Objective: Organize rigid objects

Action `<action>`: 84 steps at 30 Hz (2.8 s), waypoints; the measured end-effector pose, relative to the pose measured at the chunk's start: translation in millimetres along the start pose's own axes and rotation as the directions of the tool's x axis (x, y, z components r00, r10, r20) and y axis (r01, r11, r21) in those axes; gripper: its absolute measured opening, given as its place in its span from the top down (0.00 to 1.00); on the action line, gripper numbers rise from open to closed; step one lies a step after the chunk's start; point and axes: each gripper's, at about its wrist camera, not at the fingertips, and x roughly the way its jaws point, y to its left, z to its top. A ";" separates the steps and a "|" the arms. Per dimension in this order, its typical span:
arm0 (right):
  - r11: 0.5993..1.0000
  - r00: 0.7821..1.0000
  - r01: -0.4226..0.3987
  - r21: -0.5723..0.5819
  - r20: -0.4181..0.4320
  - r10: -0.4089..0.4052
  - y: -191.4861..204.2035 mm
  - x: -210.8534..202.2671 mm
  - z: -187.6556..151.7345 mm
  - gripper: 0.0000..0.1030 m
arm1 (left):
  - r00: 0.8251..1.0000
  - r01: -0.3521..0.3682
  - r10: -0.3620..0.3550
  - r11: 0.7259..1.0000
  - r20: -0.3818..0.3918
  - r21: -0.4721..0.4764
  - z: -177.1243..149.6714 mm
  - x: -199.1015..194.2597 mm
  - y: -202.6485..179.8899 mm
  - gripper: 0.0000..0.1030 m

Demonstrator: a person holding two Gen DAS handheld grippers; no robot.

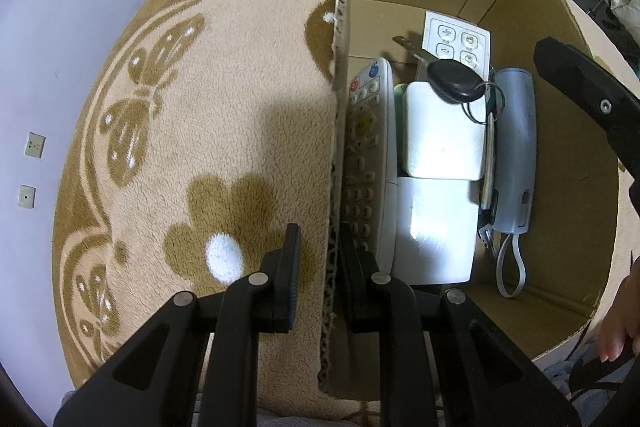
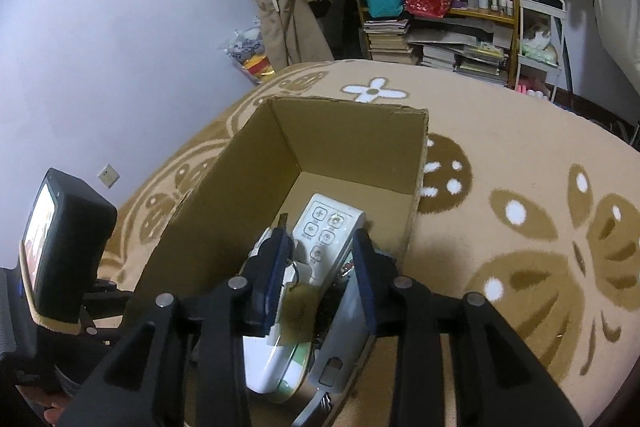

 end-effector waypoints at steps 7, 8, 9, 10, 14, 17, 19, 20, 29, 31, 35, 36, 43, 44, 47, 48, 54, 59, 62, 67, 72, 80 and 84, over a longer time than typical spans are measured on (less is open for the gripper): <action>1.000 1.000 0.006 -0.031 -0.017 -0.007 13.7 -11.1 -1.4 0.33 | 1.000 -0.005 0.005 1.000 0.010 -0.007 -1.4 -5.4 2.0 0.79; 1.000 1.000 0.004 -0.029 -0.024 -0.005 13.3 -12.6 -1.6 0.33 | 1.000 -0.005 0.005 1.000 0.016 -0.009 -2.0 -7.5 2.1 0.79; 1.000 1.000 0.003 -0.020 -0.028 -0.004 12.3 -13.8 -1.8 0.33 | 1.000 -0.006 0.006 1.000 0.025 -0.009 -2.6 -10.5 1.7 0.79; 1.000 1.000 0.000 -0.013 -0.030 0.000 11.8 -15.0 -1.7 0.33 | 0.999 -0.008 0.008 1.000 0.032 -0.008 -3.5 -12.9 1.4 0.79; 1.000 1.000 -0.005 0.002 -0.030 0.005 9.5 -24.8 -1.7 0.31 | 0.998 -0.024 0.023 1.000 0.065 0.002 -7.1 -25.0 -1.6 0.79; 0.999 0.998 0.049 -0.005 -0.030 -0.049 8.1 -34.9 -4.8 0.10 | 0.995 -0.035 0.034 0.999 0.093 0.014 -9.7 -35.4 -5.1 0.79; 0.998 0.998 0.064 0.000 -0.016 -0.064 3.8 -44.0 -7.4 0.10 | 0.993 -0.020 0.018 1.000 0.121 0.016 -10.9 -45.9 -7.2 0.79; 0.997 0.997 0.073 0.008 -0.018 -0.072 0.5 -48.5 -8.8 0.10 | 0.991 -0.013 0.011 1.000 0.134 0.018 -11.2 -50.6 -8.1 0.79; 0.979 0.982 0.184 0.089 0.032 -0.188 -30.5 -97.6 -18.7 0.00 | 0.976 -0.012 0.002 0.999 0.218 0.047 -23.6 -80.3 -17.1 0.68; 0.974 0.978 0.202 0.099 0.037 -0.206 -34.0 -105.7 -19.5 0.00 | 0.972 -0.015 0.002 0.998 0.233 0.054 -27.7 -84.3 -18.1 0.61; 0.968 0.973 0.219 0.120 0.051 -0.227 -39.2 -123.4 -25.1 0.00 | 0.949 -0.011 -0.010 0.998 0.315 0.066 -37.9 -105.8 -21.9 0.32; 0.965 0.970 0.228 0.128 0.059 -0.236 -40.6 -130.0 -26.9 0.00 | 0.941 -0.018 -0.008 0.997 0.339 0.071 -40.4 -112.4 -23.7 0.24; 0.963 0.958 0.246 0.114 0.122 -0.259 -38.0 -165.6 -34.0 0.00 | 0.885 -0.021 -0.010 0.998 0.466 0.062 -54.9 -152.2 -26.1 0.03; 0.963 0.957 0.244 0.111 0.132 -0.258 -37.1 -170.1 -35.0 0.00 | 0.880 -0.019 -0.011 0.998 0.476 0.059 -57.2 -157.2 -26.1 0.03; 0.964 0.954 0.243 0.109 0.155 -0.258 -35.0 -182.6 -39.4 0.00 | 0.860 -0.038 0.006 0.998 0.510 0.052 -66.5 -169.9 -26.9 0.03; 0.964 0.952 0.241 0.111 0.167 -0.257 -34.0 -187.5 -41.7 0.00 | 0.856 -0.044 0.010 0.998 0.517 0.054 -70.4 -172.8 -27.5 0.03; 0.966 0.941 0.236 0.109 0.221 -0.255 -28.4 -204.6 -56.0 0.00 | 0.849 -0.060 0.022 0.997 0.528 0.054 -91.6 -178.6 -30.7 0.03; 0.969 0.938 0.222 0.111 0.245 -0.243 -24.8 -208.5 -70.7 0.00 | 0.835 -0.075 0.033 0.996 0.549 0.053 -109.8 -176.4 -37.1 0.03; 0.976 0.942 0.195 0.098 0.258 -0.214 -26.0 -210.7 -75.8 0.00 | 0.813 -0.118 0.076 0.992 0.577 0.035 -118.6 -176.2 -39.6 0.03; 0.974 0.926 0.198 0.106 0.305 -0.222 -28.3 -216.2 -87.0 0.00 | 0.781 -0.120 0.071 0.992 0.620 0.038 -128.2 -177.5 -38.9 0.03; 0.966 0.914 0.241 0.094 0.314 -0.258 -26.9 -211.0 -92.8 0.00 | 0.766 -0.110 0.067 0.993 0.639 0.029 -130.2 -175.4 -37.4 0.03; 0.973 0.922 0.211 0.099 0.309 -0.231 -28.7 -208.5 -94.0 0.00 | 0.747 -0.093 0.040 0.995 0.664 0.045 -122.7 -173.9 -38.9 0.03; 0.969 0.919 0.222 0.104 0.309 -0.244 -31.1 -208.6 -94.0 0.00 | 0.752 -0.091 0.028 0.994 0.658 0.061 -116.2 -169.6 -42.5 0.03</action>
